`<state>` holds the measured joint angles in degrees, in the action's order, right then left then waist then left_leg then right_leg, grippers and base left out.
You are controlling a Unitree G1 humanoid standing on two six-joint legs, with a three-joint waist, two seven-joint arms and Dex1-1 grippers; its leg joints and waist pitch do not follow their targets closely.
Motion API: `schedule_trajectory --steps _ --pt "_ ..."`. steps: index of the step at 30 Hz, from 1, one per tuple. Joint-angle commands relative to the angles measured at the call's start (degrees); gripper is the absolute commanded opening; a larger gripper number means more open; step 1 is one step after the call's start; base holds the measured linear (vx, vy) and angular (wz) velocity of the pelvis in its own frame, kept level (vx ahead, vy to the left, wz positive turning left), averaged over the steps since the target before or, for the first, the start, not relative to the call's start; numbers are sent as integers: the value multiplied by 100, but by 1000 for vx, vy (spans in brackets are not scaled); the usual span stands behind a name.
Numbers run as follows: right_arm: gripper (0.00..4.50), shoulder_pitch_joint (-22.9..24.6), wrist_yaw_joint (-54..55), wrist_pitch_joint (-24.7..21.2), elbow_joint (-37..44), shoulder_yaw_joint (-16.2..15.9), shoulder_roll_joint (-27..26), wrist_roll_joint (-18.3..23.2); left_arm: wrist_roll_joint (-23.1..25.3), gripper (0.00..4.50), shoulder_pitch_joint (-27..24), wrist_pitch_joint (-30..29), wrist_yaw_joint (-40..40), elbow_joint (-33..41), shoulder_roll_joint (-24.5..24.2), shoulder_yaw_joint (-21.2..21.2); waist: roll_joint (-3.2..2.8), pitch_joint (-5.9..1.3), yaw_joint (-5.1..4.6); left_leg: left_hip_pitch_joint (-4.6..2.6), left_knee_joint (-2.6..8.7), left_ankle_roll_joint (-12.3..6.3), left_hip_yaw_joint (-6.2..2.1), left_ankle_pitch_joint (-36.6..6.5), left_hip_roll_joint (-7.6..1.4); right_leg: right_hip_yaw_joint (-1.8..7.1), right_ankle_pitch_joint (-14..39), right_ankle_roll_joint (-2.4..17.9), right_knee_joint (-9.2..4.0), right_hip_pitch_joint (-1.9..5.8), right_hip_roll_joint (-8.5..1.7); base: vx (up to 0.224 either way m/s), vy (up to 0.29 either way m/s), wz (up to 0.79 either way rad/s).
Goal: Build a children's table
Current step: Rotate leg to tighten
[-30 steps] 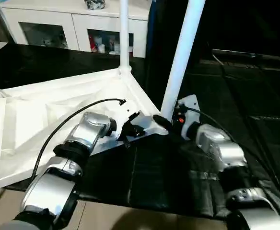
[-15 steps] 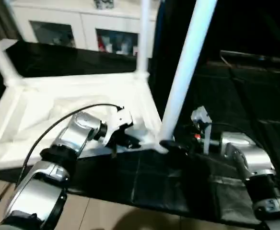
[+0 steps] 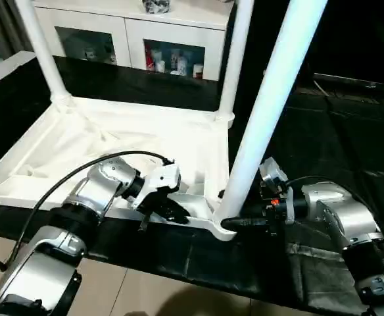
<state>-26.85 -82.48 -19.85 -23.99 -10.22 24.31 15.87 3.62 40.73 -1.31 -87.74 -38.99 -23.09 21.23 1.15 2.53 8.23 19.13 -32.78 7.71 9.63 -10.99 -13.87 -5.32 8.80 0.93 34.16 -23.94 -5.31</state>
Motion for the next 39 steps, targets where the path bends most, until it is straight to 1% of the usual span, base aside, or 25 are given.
schedule_trajectory --steps 1,2,3,10,12,13,15,17,18,19,20,21,24,25,26,28,29,30,32,34,35,36,37,38,39 --pt "363 -129 -87 27 -46 -90 11 -29 -58 0 0 102 -252 246 19 159 4 -376 -41 50 341 -254 118 -976 69 229 1197 1229 -318 386 -206 0 0 0" --pt "341 -135 -112 32 -59 -111 7 -34 -54 0 -11 110 -261 260 13 163 -6 -377 -38 42 338 -252 120 -986 68 231 1214 1229 -320 381 -210 0 0 0" --pt "341 -140 -129 36 -65 -129 4 -35 -47 0 -20 116 -270 272 6 162 0 -376 -41 46 340 -250 116 -993 64 230 1220 1235 -314 384 -211 0 0 0" --pt "275 -174 -165 54 -111 -154 -12 -23 -52 0 -53 117 -229 317 -26 150 2 -382 -39 51 334 -249 118 -951 71 232 1218 1208 -312 387 -210 0 0 0" --pt "266 -181 -163 53 -117 -172 -24 -8 -55 0 -64 96 -192 317 -26 134 -22 -382 -40 47 334 -239 116 -961 69 231 1189 1218 -310 382 -207 0 0 0" --pt "247 -181 -165 52 -119 -177 -26 0 -55 0 -66 85 -181 318 -26 129 -22 -381 -44 51 336 -238 116 -970 70 231 1167 1223 -312 387 -205 0 0 0" --pt "240 -169 -159 46 -109 -179 -31 14 -48 0 -61 31 -125 302 -13 111 -21 -383 -42 49 331 -236 118 -972 76 230 1154 1224 -311 388 -201 0 0 0" --pt "233 -83 10 -68 -16 -145 -88 73 -58 0 27 -284 155 146 95 -10 -33 -372 -45 36 336 -223 122 -1052 77 229 1261 1218 -326 380 -198 0 0 0" --pt "230 -54 259 -107 -11 -107 -173 41 -63 0 75 -400 299 65 152 -68 -26 -372 -42 43 334 -209 121 -1040 79 231 1296 1211 -326 386 -202 0 0 0" --pt "230 -54 259 -107 -11 -107 -173 41 -63 0 75 -400 299 65 152 -68 -26 -372 -42 43 334 -209 121 -1040 79 231 1296 1211 -326 386 -202 0 0 0" --pt "228 -36 512 -132 -24 -74 -261 -5 -62 0 119 -488 441 -10 205 -119 -13 -351 -56 46 339 -180 122 -1150 100 224 1599 1094 -368 377 -192 0 0 0" --pt "225 -25 882 -136 -69 -34 -391 -95 -47 0 173 -578 681 -112 284 -187 -14 -347 -56 42 343 -147 116 -1168 102 224 1733 1038 -380 372 -202 0 0 0" --pt "218 -72 1707 -86 -236 69 -758 -264 -40 0 276 -802 1173 -302 481 -319 1 -336 -116 37 362 -37 87 -1314 139 191 2498 673 -471 363 -214 0 0 0" --pt "214 -86 1841 -97 -264 84 -823 -286 -29 0 294 -827 1262 -331 513 -334 1 -336 -116 37 362 -37 87 -1314 139 191 2498 673 -471 363 -214 0 0 0" --pt "211 -131 2175 -70 -333 92 -980 -379 -21 0 344 -920 1511 -408 616 -386 5 -326 -190 47 360 -19 79 -1350 151 181 2685 578 -496 344 -205 0 0 0" --pt "211 -235 2741 -117 -472 156 -1221 -491 -27 0 407 -1053 1818 -492 757 -461 3 -326 -244 50 357 -28 76 -1353 158 177 2755 548 -510 334 -206 0 0 0" --pt "207 -297 3024 -157 -537 186 -1339 -540 -27 0 451 -1124 2000 -549 836 -501 7 -334 -282 57 360 -34 63 -1365 163 163 2782 546 -517 348 -205 0 0 0" --pt "207 -297 3024 -157 -537 186 -1339 -540 -27 0 451 -1124 2000 -549 836 -501 12 -330 -297 61 359 -55 68 -1349 162 167 2747 543 -519 345 -198 0 0 0" --pt "204 -558 4170 -289 -823 439 -1795 -661 -15 0 642 -1298 2736 -831 1123 -671 -2 -340 -342 59 352 -51 73 -1307 169 177 2580 616 -495 324 -185 0 0 0" --pt "202 -603 4405 -299 -876 495 -1881 -716 0 0 678 -1323 2858 -886 1179 -714 -3 -344 -361 64 355 -26 69 -1272 174 173 2531 612 -498 338 -186 0 0 0" --pt "200 -713 4950 -308 -1000 659 -2097 -777 -20 0 783 -1384 3257 -1024 1319 -867 -1 -351 -368 62 353 -50 74 -1232 168 185 2383 661 -482 340 -187 0 0 0" --pt "200 -728 5016 -308 -1016 685 -2125 -777 -24 0 797 -1390 3303 -1042 1336 -887 -11 -354 -380 58 353 -41 76 -1195 162 195 2224 734 -462 327 -181 0 0 0" --pt "200 -752 5124 -310 -1043 728 -2170 -776 -31 0 819 -1399 3379 -1071 1364 -919 -11 -354 -380 58 353 -41 76 -1195 162 195 2224 734 -462 327 -181 0 0 0" --pt "199 -833 5391 -265 -1134 803 -2285 -803 -46 0 868 -1413 3580 -1129 1426 -992 -16 -365 -377 73 355 -59 79 -1086 159 210 1874 849 -420 349 -182 0 0 0" --pt "199 -909 5556 -219 -1207 853 -2402 -802 -68 0 907 -1423 3722 -1170 1486 -1055 -8 -379 -388 75 350 -57 78 -1028 154 213 1672 932 -385 361 -184 0 0 0"
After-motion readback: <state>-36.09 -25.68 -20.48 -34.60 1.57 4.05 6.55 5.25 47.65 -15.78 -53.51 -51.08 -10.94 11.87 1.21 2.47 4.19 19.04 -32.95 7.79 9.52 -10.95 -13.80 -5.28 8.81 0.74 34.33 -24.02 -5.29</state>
